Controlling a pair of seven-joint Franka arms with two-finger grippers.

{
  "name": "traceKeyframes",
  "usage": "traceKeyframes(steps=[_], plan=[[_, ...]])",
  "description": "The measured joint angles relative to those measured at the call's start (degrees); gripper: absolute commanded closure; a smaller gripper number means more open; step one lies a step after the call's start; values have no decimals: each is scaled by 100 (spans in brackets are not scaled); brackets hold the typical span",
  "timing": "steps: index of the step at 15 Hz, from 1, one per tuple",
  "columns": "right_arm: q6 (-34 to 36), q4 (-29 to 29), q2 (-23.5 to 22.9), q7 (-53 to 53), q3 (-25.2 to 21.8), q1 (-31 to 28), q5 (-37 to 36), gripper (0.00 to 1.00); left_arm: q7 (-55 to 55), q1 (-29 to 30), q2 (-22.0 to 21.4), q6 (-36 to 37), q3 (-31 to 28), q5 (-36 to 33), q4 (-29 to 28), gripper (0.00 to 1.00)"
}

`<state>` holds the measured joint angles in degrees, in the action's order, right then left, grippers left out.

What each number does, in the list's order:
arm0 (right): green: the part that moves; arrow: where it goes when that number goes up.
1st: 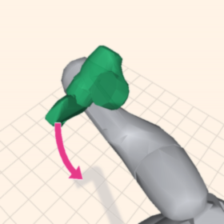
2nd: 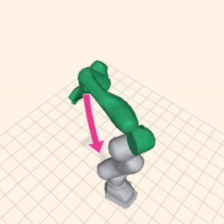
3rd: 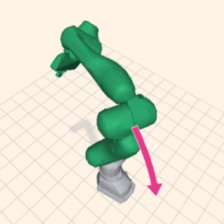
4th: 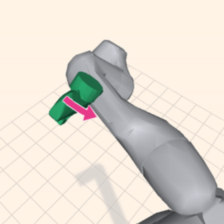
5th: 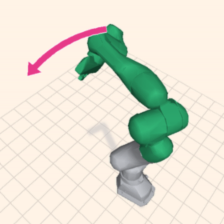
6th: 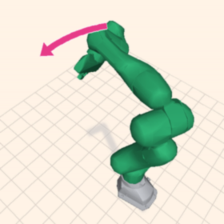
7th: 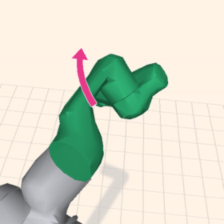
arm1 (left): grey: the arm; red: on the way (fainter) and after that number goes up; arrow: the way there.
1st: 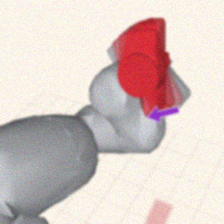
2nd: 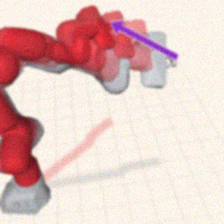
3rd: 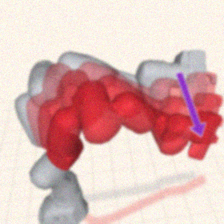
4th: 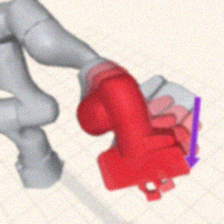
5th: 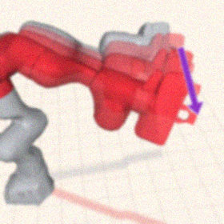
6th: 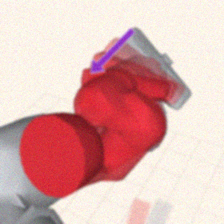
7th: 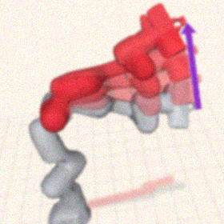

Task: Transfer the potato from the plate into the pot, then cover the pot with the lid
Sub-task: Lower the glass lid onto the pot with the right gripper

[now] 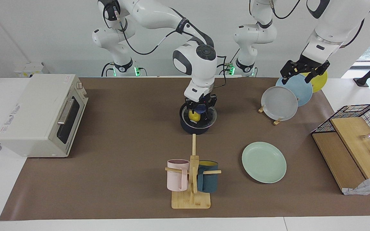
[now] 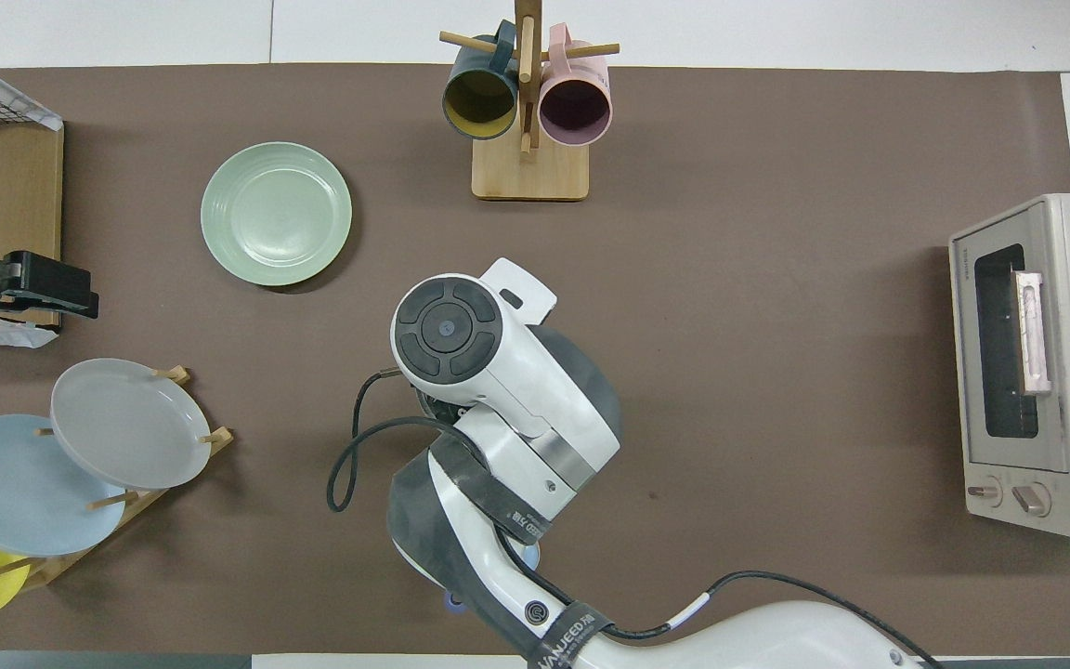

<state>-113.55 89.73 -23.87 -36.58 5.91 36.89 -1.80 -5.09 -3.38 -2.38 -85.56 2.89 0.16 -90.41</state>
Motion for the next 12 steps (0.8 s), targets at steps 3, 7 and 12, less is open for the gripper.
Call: traceKeyframes(steps=[3,7,12], plan=[[12,73,46,-4,-2,-11,6,100,-4,0,0,0,-1,78,0,0],[43,163,96,-9,-3,-26,54,100,-6,1,0,0,-28,141,0,0],[79,171,103,-171,-12,-39,146,100,-6,2,0,0,-57,151,0,0]])
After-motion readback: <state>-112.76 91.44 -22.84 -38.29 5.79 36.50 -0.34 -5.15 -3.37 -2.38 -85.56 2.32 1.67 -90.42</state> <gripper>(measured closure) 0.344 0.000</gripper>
